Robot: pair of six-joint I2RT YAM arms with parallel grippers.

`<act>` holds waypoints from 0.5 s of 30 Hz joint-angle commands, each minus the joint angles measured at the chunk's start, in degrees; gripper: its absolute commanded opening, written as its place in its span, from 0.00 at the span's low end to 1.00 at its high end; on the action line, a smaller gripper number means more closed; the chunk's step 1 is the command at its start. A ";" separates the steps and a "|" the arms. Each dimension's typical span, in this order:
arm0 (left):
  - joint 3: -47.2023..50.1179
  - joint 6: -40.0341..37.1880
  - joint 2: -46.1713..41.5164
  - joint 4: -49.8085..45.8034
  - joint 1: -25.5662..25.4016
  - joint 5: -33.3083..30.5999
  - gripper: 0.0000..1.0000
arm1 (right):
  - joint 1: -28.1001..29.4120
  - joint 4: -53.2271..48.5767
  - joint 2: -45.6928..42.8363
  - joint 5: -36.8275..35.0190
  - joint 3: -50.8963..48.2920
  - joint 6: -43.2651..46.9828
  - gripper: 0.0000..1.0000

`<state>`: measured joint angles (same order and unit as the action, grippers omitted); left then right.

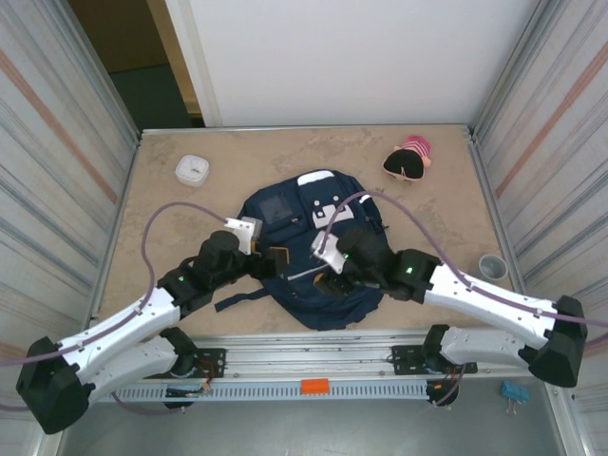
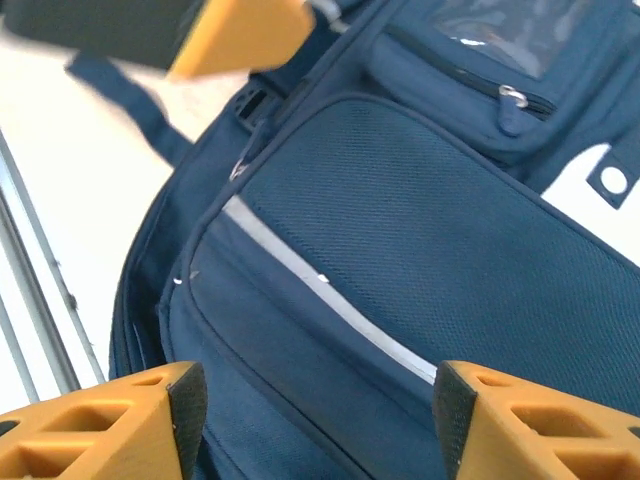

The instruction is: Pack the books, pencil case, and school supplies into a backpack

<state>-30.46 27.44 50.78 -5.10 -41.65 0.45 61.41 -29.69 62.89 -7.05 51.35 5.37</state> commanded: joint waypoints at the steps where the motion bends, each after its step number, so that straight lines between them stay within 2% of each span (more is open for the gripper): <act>1: 1.79 -3.27 -2.47 -4.23 3.05 2.54 0.86 | 4.31 0.33 2.74 -11.16 -0.46 7.91 0.64; 5: -1.76 -23.64 -2.93 -8.89 3.77 5.89 0.83 | 7.17 0.07 6.91 -16.03 -0.97 9.25 0.65; 9: -6.02 -44.63 -2.73 -14.92 3.68 5.99 0.78 | 7.85 1.62 9.98 -20.59 -2.09 9.88 0.66; 13: -8.01 -55.25 -1.20 -17.98 3.68 8.79 0.74 | 7.78 7.15 10.65 -23.42 -5.19 11.52 0.66; 15: -9.21 -61.14 0.89 -21.42 2.96 9.53 0.73 | 7.11 9.34 10.56 -24.20 -6.38 11.97 0.61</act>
<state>-37.39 -18.63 49.78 -20.14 -38.24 7.16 69.10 -24.75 73.14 -25.93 46.46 15.22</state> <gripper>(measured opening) 0.730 0.627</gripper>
